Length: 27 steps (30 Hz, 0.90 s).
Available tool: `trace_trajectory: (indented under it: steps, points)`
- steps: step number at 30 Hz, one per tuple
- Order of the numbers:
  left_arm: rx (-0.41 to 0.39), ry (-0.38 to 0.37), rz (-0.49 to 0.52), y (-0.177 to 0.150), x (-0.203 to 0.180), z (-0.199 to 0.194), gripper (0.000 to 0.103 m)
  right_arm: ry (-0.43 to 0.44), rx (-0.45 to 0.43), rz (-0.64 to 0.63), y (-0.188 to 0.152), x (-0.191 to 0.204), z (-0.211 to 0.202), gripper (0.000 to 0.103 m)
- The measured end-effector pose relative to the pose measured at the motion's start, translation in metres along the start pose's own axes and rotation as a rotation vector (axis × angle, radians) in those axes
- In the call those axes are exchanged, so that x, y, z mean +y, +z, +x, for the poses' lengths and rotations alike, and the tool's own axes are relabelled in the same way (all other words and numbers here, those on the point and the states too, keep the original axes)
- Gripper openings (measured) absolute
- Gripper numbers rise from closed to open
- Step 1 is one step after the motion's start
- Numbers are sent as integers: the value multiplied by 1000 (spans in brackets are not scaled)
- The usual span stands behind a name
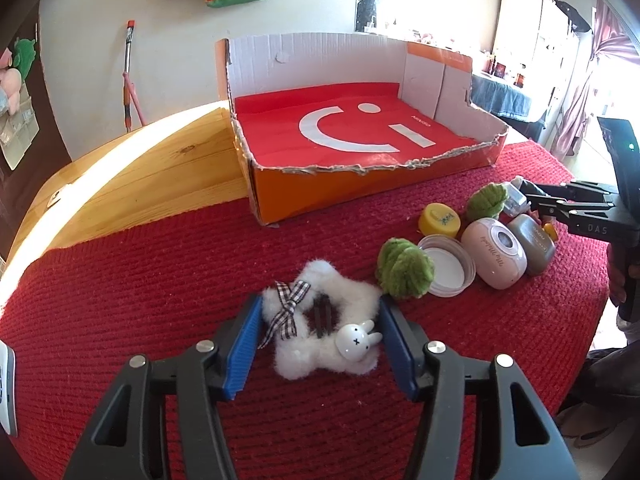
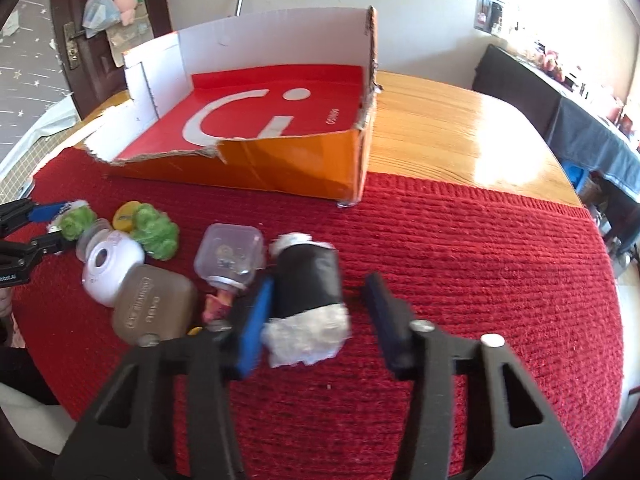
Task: Organize objects
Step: 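Grasp the white plush bunny with the left gripper while the right grasps the black-white roll, then carry bunny and roll into the box and open both grippers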
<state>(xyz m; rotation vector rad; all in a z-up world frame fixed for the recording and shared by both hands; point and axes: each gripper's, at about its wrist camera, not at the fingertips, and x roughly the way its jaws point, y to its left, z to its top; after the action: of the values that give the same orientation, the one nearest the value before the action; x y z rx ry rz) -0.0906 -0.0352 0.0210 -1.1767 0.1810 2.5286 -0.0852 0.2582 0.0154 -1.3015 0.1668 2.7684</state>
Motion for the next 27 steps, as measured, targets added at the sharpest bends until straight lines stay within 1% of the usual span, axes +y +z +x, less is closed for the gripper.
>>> trace_trajectory:
  steps: [3, 6, 13, 17, 20, 23, 25, 27]
  points:
    - [-6, -1, -19, 1, 0, -4, 59, 12, -9, 19, 0, 0, -2, 33]
    - [-30, 8, -31, 3, 2, -12, 59, 20, -29, 40, 1, -3, -10, 33]
    - [-82, 23, -47, 12, 4, -31, 59, 16, -55, 33, 8, 0, -23, 33]
    - [-129, 16, -44, 25, 5, -47, 59, 27, -88, 24, 17, 3, -34, 33]
    - [-170, 20, -41, 40, 5, -57, 59, 32, -136, 6, 33, 6, -46, 33]
    - [-190, 27, -18, 60, 3, -57, 59, 29, -168, -18, 51, 9, -51, 33]
    - [-188, 19, -1, 74, 3, -53, 59, 21, -180, -43, 66, 11, -49, 33]
    - [-171, 7, 16, 88, 2, -44, 59, 21, -176, -71, 82, 14, -43, 33]
